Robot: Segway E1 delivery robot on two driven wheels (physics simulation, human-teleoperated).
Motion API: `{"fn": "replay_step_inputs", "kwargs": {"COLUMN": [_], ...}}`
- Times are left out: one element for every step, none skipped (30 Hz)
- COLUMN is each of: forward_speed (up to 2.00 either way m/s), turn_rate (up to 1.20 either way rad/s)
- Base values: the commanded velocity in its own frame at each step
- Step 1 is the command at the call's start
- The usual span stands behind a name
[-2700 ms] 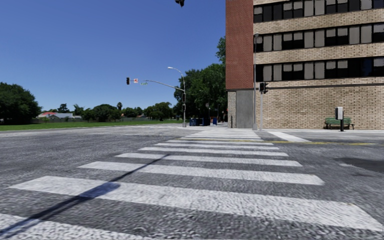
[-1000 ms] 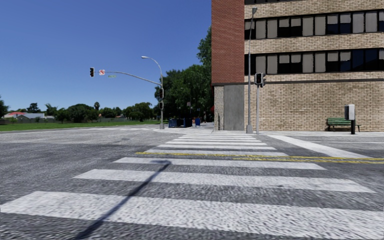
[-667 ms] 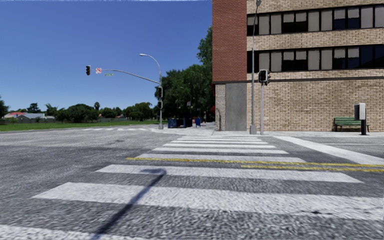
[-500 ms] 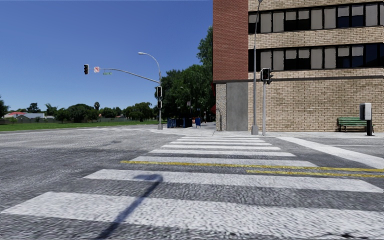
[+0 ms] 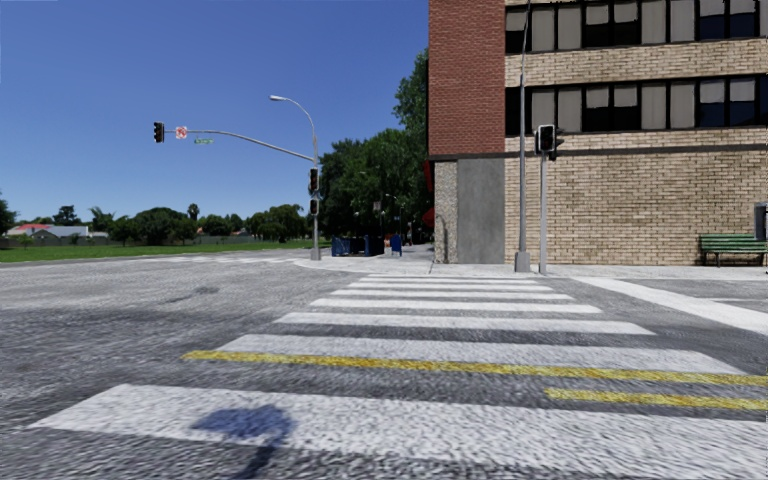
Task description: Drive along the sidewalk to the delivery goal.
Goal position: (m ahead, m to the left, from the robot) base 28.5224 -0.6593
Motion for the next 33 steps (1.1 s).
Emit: {"fn": "replay_step_inputs", "kwargs": {"forward_speed": [2.0, 2.0, 2.0, 2.0, 2.0, 2.0, 2.0, 2.0, 2.0, 2.0, 2.0, 2.0, 2.0, 2.0, 2.0, 2.0, 2.0, 2.0, 2.0, 2.0, 2.0, 2.0, 2.0, 2.0, 2.0, 2.0, 2.0, 2.0, 2.0, 2.0, 2.0, 2.0, 2.0], "turn_rate": [0.0, 0.0, 0.0, 0.0, 0.0, 0.0, 0.0, 0.0, 0.0, 0.0, 0.0, 0.0, 0.0, 0.0, 0.0, 0.0, 0.0, 0.0, 0.0, 0.0, 0.0, 0.0, 0.0, 0.0, 0.0, 0.0, 0.0, 0.0, 0.0, 0.0, 0.0, -0.48, -1.2]}}
